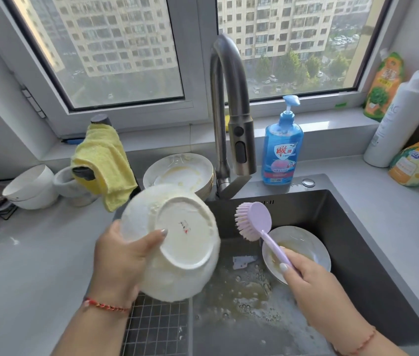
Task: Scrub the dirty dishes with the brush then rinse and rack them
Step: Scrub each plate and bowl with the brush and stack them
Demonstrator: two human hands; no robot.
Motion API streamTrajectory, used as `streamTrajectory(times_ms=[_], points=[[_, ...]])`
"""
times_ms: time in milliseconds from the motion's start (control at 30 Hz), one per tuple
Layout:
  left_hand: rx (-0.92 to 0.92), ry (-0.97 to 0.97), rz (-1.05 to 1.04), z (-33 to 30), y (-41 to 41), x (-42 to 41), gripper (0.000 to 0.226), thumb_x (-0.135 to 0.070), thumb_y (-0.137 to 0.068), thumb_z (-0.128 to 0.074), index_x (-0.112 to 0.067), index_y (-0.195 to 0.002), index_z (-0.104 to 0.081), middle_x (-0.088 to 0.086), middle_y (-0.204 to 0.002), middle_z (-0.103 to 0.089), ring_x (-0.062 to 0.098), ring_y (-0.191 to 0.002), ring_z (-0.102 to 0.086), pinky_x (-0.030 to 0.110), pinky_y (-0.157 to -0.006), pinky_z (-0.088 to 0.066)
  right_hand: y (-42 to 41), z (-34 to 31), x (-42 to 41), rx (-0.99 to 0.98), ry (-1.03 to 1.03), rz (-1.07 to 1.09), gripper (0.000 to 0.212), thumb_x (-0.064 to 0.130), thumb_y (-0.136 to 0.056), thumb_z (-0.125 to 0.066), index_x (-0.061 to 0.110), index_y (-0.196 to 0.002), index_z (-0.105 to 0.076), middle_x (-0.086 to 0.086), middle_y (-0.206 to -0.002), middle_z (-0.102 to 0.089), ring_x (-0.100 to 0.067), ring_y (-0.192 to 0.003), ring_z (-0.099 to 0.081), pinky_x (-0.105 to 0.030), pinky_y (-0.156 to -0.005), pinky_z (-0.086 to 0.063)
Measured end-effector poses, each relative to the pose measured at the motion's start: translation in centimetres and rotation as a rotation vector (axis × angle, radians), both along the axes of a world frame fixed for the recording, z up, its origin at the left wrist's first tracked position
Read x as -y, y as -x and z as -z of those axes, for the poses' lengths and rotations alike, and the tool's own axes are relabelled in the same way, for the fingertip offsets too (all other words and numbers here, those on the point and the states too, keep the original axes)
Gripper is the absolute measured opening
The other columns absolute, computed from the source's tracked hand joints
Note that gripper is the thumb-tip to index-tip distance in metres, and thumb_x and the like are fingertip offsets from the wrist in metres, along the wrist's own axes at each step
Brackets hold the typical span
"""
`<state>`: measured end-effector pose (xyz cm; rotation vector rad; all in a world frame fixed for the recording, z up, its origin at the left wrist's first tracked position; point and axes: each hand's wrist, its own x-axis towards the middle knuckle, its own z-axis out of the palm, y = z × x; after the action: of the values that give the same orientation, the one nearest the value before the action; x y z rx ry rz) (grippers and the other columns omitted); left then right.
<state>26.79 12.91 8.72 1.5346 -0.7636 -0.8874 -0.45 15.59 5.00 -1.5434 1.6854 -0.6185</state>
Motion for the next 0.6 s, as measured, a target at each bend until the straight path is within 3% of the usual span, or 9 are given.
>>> streamTrajectory(times_ms=[100,167,267,333,400,467,600], points=[[0.581,0.079,0.045,-3.0,-0.9,-0.3,0.043,-0.015,-0.061,-0.092,-0.019,-0.093,-0.063,-0.003,-0.086,-0.069,0.016,-0.079,-0.066,0.030,-0.066,-0.051,-0.3,0.4,0.2,-0.004,0.000,0.001,0.028,0.025,-0.098,-0.044,0.045,-0.113,-0.058,0.010,-0.054,-0.045,-0.003,-0.043,-0.037,-0.016,-0.046,-0.029],[0.892,0.127,0.093,-4.5,-1.2,-0.5,0.040,-0.023,-0.061,-0.091,-0.019,-0.089,-0.062,-0.007,-0.077,-0.063,0.008,-0.070,-0.058,0.024,-0.058,-0.041,-0.6,0.6,0.4,-0.015,-0.015,-0.003,0.031,0.026,-0.098,-0.044,0.049,-0.118,-0.053,0.008,-0.060,-0.050,-0.002,-0.045,-0.040,-0.013,-0.046,-0.029],[1.248,0.269,0.177,-4.4,-2.2,0.2,0.041,-0.021,-0.061,-0.091,-0.022,-0.081,-0.055,-0.002,-0.058,-0.057,0.025,-0.052,-0.056,0.027,-0.049,-0.040,-0.6,0.7,0.5,-0.009,-0.041,-0.004,0.031,0.026,-0.099,-0.044,0.053,-0.113,-0.050,0.010,-0.061,-0.051,-0.001,-0.044,-0.041,-0.012,-0.044,-0.029],[1.440,0.423,0.244,-3.5,-2.9,0.8,0.044,-0.021,-0.063,-0.083,-0.025,-0.079,-0.042,-0.002,-0.049,-0.051,0.027,-0.040,-0.051,0.024,-0.041,-0.034,-0.6,0.9,0.7,-0.016,-0.048,0.009,0.031,0.026,-0.098,-0.044,0.056,-0.107,-0.049,0.010,-0.059,-0.050,0.001,-0.043,-0.042,-0.012,-0.043,-0.029],[1.580,0.562,0.271,-2.5,-3.2,1.4,0.040,-0.020,-0.062,-0.075,-0.023,-0.080,-0.040,0.000,-0.048,-0.051,0.025,-0.038,-0.050,0.024,-0.037,-0.033,-0.6,1.1,0.8,-0.032,-0.051,0.017,0.032,0.027,-0.098,-0.044,0.058,-0.105,-0.047,0.010,-0.060,-0.052,0.001,-0.043,-0.043,-0.012,-0.044,-0.030],[1.656,0.659,0.273,-1.6,-3.1,2.3,0.034,-0.007,-0.064,-0.078,-0.019,-0.078,-0.049,0.002,-0.050,-0.053,0.025,-0.040,-0.052,0.025,-0.037,-0.037,-0.6,1.4,0.9,-0.036,-0.057,0.022,0.034,0.027,-0.098,-0.044,0.061,-0.104,-0.044,0.011,-0.059,-0.053,0.000,-0.044,-0.045,-0.012,-0.044,-0.031],[1.696,0.650,0.317,0.1,-3.0,4.9,0.031,0.000,-0.056,-0.087,-0.012,-0.065,-0.060,0.001,-0.050,-0.054,0.022,-0.041,-0.053,0.025,-0.037,-0.039,-0.5,2.0,1.0,-0.056,-0.078,0.031,0.033,0.030,-0.098,-0.044,0.053,-0.121,-0.049,0.013,-0.083,-0.065,-0.002,-0.069,-0.055,-0.013,-0.061,-0.038]])
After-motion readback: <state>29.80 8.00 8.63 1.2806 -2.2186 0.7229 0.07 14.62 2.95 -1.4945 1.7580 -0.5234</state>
